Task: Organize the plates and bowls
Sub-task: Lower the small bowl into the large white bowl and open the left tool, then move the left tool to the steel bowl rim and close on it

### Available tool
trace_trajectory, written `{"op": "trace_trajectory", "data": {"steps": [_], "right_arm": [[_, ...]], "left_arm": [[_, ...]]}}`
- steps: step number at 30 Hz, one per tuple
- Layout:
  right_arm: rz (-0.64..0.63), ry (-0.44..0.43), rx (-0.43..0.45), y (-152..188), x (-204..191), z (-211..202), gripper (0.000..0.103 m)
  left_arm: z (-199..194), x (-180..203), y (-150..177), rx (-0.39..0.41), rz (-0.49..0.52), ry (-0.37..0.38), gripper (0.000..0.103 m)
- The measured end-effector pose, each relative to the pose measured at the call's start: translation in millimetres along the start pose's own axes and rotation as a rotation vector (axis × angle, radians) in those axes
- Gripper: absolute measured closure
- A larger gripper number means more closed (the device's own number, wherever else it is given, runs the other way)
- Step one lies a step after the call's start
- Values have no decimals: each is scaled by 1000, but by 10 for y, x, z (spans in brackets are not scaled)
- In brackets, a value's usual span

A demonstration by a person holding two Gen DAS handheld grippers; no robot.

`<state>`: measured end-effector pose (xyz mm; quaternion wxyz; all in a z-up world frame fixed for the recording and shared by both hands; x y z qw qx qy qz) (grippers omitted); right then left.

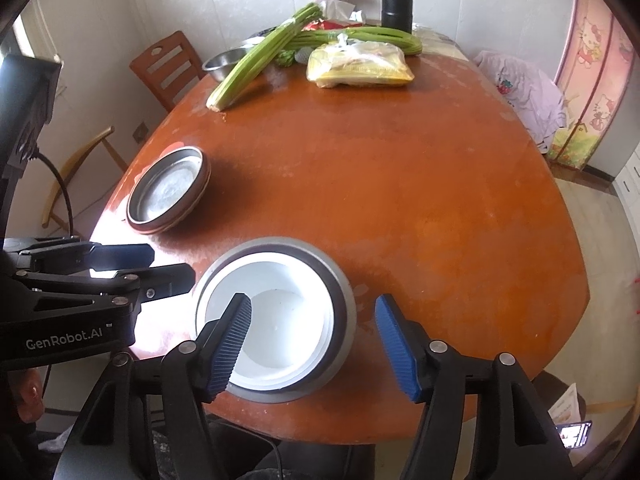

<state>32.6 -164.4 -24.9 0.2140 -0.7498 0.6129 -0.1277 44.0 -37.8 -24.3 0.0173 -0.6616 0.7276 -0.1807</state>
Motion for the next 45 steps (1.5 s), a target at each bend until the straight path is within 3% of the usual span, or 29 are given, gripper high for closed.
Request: {"op": "trace_trajectory", "data": {"steps": [25, 45], "right_arm": [[82, -17, -104, 177, 221, 516, 31], [97, -11, -180, 202, 305, 883, 31]], "left_arm": [[550, -43, 29, -84, -7, -47, 47], [847, -86, -22, -130, -21, -39, 47]]}}
Point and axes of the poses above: each gripper's, at about its wrist camera, not at the fingertips, and z roughly the way its jaws point, x to its right, y to its underside, the point moved 1 cm from there along z, roughly the way its jaws point, and after that the axes turned 3 degrees about -z, right-handed, at the moved point
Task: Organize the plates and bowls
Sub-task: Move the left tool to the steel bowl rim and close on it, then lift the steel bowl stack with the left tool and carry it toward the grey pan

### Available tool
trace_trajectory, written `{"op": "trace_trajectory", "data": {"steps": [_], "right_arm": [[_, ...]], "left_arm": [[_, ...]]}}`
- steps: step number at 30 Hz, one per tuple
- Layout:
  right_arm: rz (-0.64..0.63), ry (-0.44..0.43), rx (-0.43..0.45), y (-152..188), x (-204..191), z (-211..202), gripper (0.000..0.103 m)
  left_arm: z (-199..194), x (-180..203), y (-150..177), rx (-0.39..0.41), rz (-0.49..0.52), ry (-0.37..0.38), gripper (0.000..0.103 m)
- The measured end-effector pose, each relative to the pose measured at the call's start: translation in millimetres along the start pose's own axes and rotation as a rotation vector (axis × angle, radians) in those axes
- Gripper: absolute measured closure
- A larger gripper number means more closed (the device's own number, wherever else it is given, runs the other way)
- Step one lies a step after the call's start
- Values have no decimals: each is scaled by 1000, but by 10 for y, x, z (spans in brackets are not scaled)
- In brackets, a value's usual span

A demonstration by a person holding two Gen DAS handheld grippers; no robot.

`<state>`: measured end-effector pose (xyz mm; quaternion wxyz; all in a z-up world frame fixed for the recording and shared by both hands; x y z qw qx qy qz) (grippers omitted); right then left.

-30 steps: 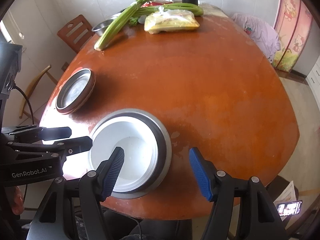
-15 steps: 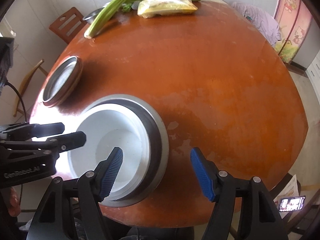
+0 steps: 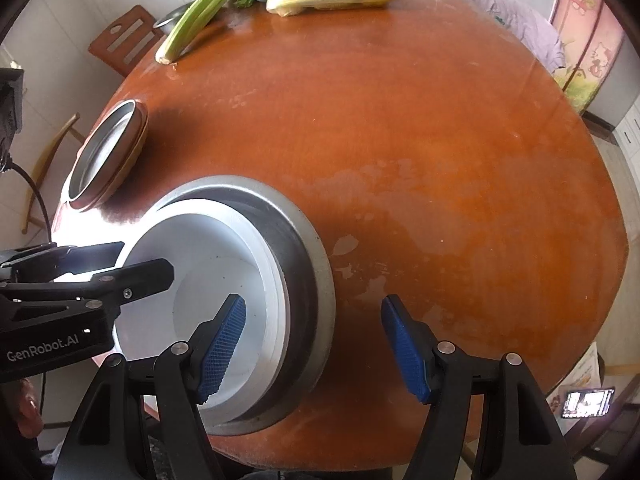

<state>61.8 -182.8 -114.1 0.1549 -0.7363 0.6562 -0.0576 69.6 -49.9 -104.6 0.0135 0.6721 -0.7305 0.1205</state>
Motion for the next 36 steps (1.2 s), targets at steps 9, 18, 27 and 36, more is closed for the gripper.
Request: {"op": "trace_trajectory", "data": {"steps": [9, 18, 27, 36], "right_arm": [[2, -13, -25, -9, -25, 74, 34], [-63, -14, -24, -23, -159, 46, 47], [-61, -29, -5, -83, -202, -14, 47], [-83, -32, 12, -171, -300, -87, 47]], "left_arm": [[109, -6, -21, -26, -14, 33, 47], [155, 35, -48, -34, 8, 57, 51], [34, -30, -66, -9, -6, 67, 51], [-101, -61, -68, 13, -23, 64, 51]]}}
Point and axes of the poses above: each gripper's, at about its wrist camera, not at the fingertips, and z roughly the way its jaws point, x to its right, y to its underside, the point moved 1 cm from there along z, roughly the way its jaws point, and after that the axes turned 3 degrees about -z, right-handed, at the moved point
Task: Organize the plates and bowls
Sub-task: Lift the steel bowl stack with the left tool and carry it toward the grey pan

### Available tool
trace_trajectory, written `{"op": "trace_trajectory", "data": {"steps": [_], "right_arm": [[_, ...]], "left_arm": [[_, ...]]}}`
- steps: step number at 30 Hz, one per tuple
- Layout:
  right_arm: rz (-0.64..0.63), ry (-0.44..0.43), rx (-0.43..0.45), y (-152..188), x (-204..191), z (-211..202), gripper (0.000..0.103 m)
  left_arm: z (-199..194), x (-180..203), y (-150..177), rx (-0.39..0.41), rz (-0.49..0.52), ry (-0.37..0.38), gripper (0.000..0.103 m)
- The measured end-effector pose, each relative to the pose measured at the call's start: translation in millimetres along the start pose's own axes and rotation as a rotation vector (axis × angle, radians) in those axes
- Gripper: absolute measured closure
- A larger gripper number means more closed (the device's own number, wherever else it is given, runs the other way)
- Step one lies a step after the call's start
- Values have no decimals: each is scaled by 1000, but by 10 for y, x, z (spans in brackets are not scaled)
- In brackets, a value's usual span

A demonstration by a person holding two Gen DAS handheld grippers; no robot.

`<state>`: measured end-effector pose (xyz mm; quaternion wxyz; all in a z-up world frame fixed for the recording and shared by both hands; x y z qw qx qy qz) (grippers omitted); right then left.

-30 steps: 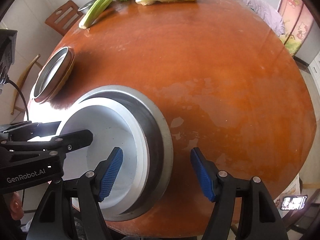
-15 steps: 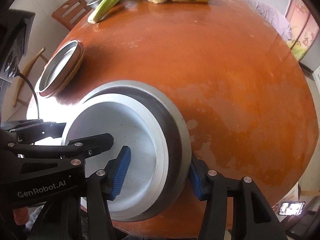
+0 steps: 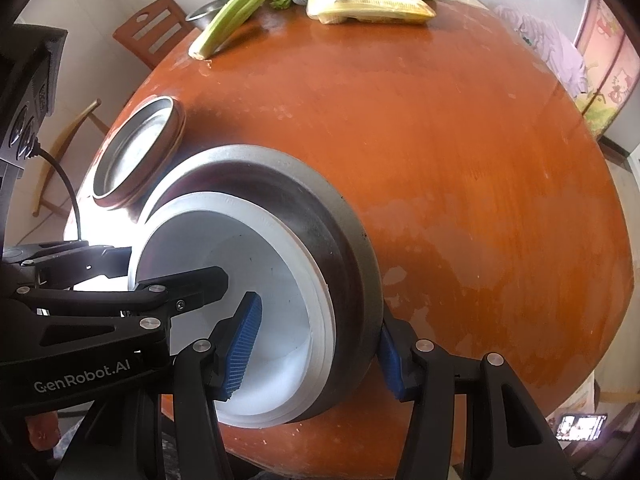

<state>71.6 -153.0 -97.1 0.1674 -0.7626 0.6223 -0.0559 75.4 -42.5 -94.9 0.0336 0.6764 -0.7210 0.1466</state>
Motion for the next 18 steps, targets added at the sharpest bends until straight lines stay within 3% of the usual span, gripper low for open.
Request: {"op": "trace_trajectory", "data": {"steps": [18], "right_arm": [[-100, -22, 34, -342, -331, -93, 47]], "left_arm": [[-297, -198, -40, 74, -81, -17, 51]]}}
Point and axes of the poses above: each gripper's, at about its wrist camera, not at the fingertips, and z roughly the way its jaws point, x to its right, y to its underside, the point moved 1 cm from there along z, roughly the way its jaws point, and after that the axes turned 3 degrees about -z, right-handed, at the moved point
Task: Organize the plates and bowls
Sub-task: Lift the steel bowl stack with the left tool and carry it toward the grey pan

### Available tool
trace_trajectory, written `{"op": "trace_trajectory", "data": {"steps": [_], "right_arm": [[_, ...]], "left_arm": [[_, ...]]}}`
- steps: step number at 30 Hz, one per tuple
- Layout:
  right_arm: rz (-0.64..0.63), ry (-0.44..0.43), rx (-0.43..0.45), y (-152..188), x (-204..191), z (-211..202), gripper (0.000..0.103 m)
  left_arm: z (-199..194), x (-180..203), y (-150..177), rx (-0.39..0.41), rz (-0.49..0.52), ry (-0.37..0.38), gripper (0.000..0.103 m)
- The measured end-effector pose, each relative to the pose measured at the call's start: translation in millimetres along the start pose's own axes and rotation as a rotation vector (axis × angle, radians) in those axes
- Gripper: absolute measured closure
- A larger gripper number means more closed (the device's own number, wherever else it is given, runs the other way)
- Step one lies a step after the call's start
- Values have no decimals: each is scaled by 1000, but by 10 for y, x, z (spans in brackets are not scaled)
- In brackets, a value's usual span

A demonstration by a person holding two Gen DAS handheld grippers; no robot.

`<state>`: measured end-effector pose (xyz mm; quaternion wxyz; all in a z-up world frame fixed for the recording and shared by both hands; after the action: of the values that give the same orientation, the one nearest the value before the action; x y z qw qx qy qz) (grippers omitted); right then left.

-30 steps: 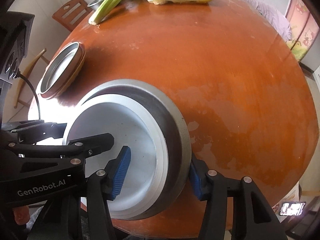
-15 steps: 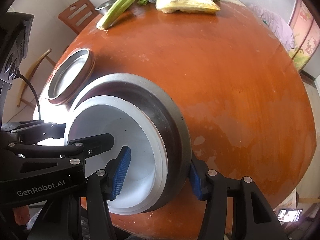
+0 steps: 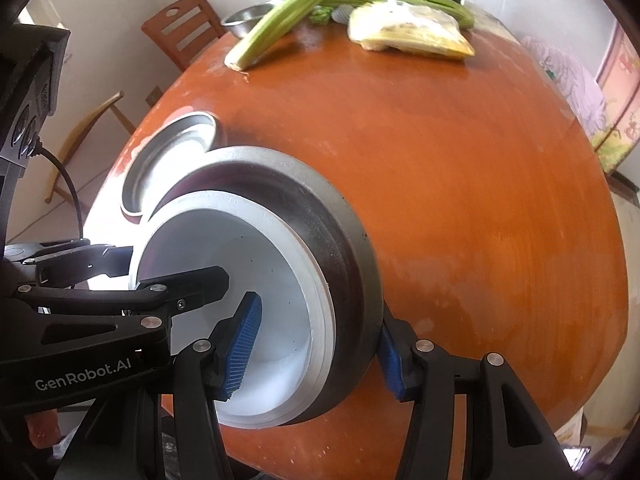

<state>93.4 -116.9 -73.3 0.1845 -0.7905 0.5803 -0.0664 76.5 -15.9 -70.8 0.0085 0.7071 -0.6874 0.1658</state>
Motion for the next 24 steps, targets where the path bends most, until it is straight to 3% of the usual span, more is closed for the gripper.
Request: {"op": "trace_trajectory", "data": {"steps": [24], "right_arm": [[-150, -40, 74, -627, -563, -167, 47]], "left_arm": [[-571, -556, -207, 111, -105, -30, 51]]}}
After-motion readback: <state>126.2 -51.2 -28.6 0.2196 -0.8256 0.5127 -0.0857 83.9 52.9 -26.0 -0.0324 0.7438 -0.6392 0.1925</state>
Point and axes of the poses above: each gripper's, at about its wrist camera, not at the fingertips, and z roughly the way its jaws point, x to its right, y to its underside, the point moved 1 cm from there along z, roughly the way its jaws point, and after that the axes turned 3 degrees about -z, right-handed, at the moved point
